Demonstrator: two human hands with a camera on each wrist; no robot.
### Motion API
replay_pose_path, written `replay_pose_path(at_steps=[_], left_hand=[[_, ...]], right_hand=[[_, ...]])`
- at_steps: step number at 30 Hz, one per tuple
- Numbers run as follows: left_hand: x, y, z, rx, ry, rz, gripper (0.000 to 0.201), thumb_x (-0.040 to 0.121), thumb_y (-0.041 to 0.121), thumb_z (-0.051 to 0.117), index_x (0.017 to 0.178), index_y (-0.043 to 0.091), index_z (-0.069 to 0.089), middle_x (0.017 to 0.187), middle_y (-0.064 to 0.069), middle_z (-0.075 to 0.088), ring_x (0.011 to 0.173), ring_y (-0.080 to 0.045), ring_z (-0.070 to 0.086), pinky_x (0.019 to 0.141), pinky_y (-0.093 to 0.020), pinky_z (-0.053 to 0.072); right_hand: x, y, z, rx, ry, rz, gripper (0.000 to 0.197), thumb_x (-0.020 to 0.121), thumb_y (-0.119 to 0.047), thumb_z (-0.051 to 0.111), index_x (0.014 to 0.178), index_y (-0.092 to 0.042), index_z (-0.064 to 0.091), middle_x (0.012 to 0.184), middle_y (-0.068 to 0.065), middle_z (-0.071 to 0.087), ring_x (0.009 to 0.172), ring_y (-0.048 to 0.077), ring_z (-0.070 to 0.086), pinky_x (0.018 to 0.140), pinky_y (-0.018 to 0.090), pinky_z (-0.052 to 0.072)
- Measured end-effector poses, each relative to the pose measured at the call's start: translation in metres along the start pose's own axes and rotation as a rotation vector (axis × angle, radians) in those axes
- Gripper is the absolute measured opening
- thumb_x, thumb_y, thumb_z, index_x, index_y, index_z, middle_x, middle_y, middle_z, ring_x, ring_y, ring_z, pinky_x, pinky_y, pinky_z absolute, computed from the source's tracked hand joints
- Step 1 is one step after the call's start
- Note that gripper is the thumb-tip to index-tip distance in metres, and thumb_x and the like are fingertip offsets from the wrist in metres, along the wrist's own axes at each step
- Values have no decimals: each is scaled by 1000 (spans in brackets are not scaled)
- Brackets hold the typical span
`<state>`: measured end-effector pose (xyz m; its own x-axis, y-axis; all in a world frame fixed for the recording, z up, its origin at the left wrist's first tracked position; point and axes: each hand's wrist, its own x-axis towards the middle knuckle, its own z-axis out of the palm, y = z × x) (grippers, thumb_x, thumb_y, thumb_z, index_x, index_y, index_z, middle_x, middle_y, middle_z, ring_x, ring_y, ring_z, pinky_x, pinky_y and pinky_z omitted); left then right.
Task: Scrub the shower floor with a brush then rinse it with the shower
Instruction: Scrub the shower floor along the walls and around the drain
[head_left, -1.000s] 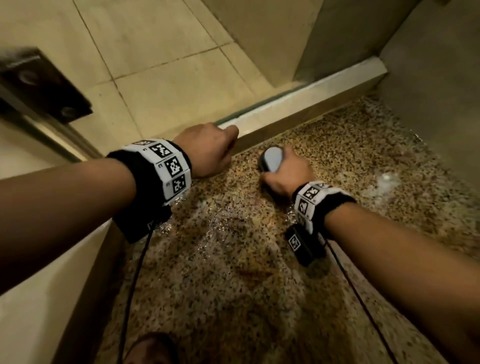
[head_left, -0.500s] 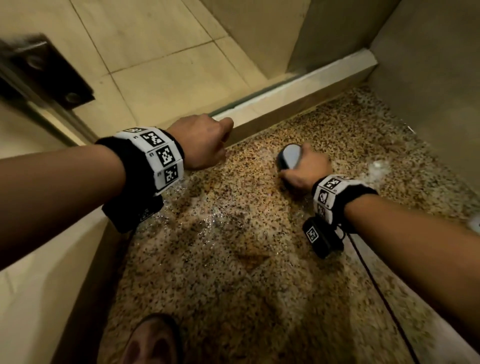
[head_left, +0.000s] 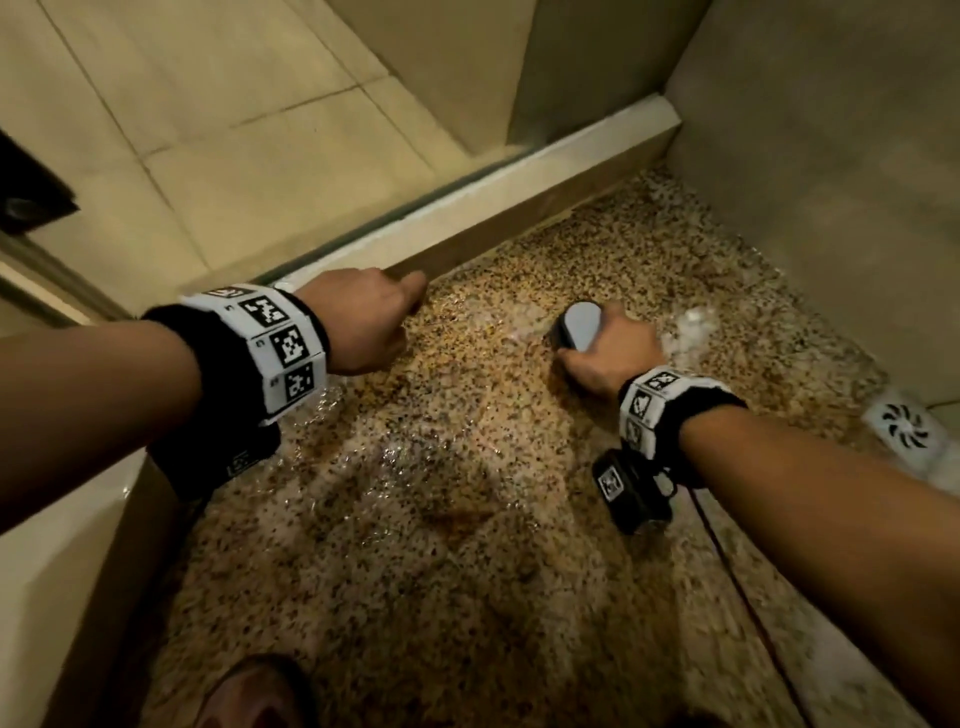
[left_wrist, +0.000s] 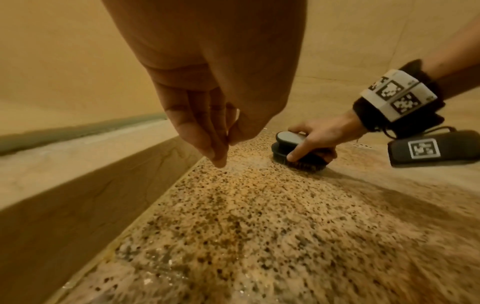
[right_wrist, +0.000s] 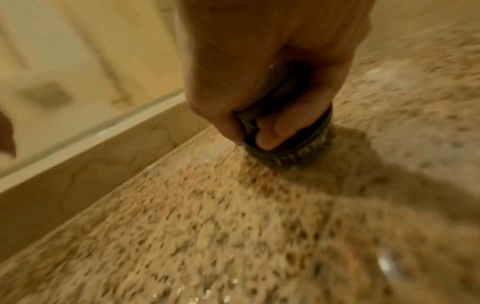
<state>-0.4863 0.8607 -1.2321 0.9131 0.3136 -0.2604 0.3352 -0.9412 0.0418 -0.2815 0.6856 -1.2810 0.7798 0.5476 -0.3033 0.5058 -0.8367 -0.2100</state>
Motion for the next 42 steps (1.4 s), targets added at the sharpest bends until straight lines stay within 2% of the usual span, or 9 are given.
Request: replay_pose_path(at_steps=[4,6,10,13,21,24,27,35,42], left_hand=[[10,7,-5,38,-7,22,28,91,23,47,116,12,43,87,-12,64,76,-30,59,62,-36,49],[16,22,-4,31,-30,44,29,91,24,49,116,11,43,90,-13,64,78,-30,58,63,-34,46],[25,55,3,-29,-9,122,30,90,19,49,117,10,39,93,-13,63,79,-30,59,64,-35,48],[42,75,4,-59,18,200,30,91,19,49,117,8,38,104,-14,58,85,-31,57,67,-36,48],[83,105,-1,-79,128,180,32,84,10,48,115,3,44,112,-19,53,99,-36,54,74,-39,43],[84,109,7,-117,118,160,31,84,12,51,113,4,44,110,-18,53,95,-35,55,72,-39,45],[86,110,9,-101,110,192,33,85,13,52,116,4,44,112,-18,54,95,-34,56,70,-35,43],[89,118,4,-83,121,239,31,85,13,49,115,4,44,110,-18,56,94,-34,58,64,-32,39],[79,114,19,-70,86,257,28,91,23,49,113,7,45,107,-16,57,89,-32,58,66,-35,43]], right_hand=[[-63,-16,24,134,-282,-331,58,82,-38,71,128,-26,38,97,3,60,79,22,63,53,20,49],[-89,-15,42,-16,-385,-449,62,82,-45,69,131,-27,36,106,8,63,83,25,63,63,26,52],[-47,33,25,31,-85,-139,61,83,-45,66,132,-21,37,91,7,61,72,23,59,58,19,47],[-26,74,-4,-74,34,70,63,79,-45,67,126,-15,36,105,20,63,91,38,63,75,39,56],[-113,41,45,98,-387,-308,60,80,-49,70,126,-33,35,94,-1,58,85,23,65,61,26,50],[-86,93,22,192,-199,-1,55,81,-41,71,126,-30,40,97,-1,61,79,19,64,55,20,51],[-55,144,-11,-54,-4,296,67,80,-46,70,129,-12,38,111,19,63,97,37,62,78,36,56],[-83,43,43,186,-170,26,68,80,-55,66,131,-25,33,106,9,58,93,31,61,79,35,54],[-84,188,-13,37,40,533,75,81,-50,66,136,-10,36,118,23,61,101,38,62,77,33,50]])
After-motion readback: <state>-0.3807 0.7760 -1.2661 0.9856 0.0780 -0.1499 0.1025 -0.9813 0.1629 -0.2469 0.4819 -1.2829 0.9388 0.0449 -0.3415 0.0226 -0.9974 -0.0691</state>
